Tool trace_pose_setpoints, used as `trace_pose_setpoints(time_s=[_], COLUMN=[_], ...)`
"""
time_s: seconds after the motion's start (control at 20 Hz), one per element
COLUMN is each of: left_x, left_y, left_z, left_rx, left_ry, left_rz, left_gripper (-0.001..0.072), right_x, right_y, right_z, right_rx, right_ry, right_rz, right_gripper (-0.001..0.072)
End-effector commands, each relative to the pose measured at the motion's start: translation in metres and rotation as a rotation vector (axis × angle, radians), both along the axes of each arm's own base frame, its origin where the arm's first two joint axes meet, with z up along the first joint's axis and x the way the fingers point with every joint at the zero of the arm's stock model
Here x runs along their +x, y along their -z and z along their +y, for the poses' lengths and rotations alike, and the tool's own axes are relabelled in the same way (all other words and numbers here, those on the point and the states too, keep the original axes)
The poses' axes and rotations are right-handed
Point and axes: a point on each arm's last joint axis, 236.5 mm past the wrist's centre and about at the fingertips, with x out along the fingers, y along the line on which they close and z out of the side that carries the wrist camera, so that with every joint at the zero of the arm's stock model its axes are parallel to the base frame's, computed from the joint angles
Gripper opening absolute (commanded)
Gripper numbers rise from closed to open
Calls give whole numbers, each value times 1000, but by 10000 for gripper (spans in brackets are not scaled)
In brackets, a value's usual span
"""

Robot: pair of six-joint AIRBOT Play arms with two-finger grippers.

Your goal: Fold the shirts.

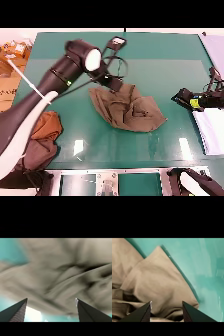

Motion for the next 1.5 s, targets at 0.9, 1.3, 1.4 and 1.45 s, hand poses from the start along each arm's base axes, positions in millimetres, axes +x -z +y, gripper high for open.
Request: trace_pose_setpoints(time_s=[0.9, 1.3, 1.4, 1.45], left_x=[99, 85, 90, 97], left_y=[158, 151, 130, 111], left_z=[74, 72, 73, 75], left_rx=[-441, -403, -387, -377], left_ry=[-316, -200, -163, -151], left_rz=[349, 362, 327, 285], left_gripper=[645, 29, 28, 28], right_x=[-8, 19, 40, 51], right_y=[128, 142, 126, 112], right_z=[6, 54, 49, 47], right_rx=[286, 351, 331, 324], right_ry=[42, -71, -96, -119], right_rz=[277, 203, 132, 95], right_gripper=[429, 59, 11, 11])
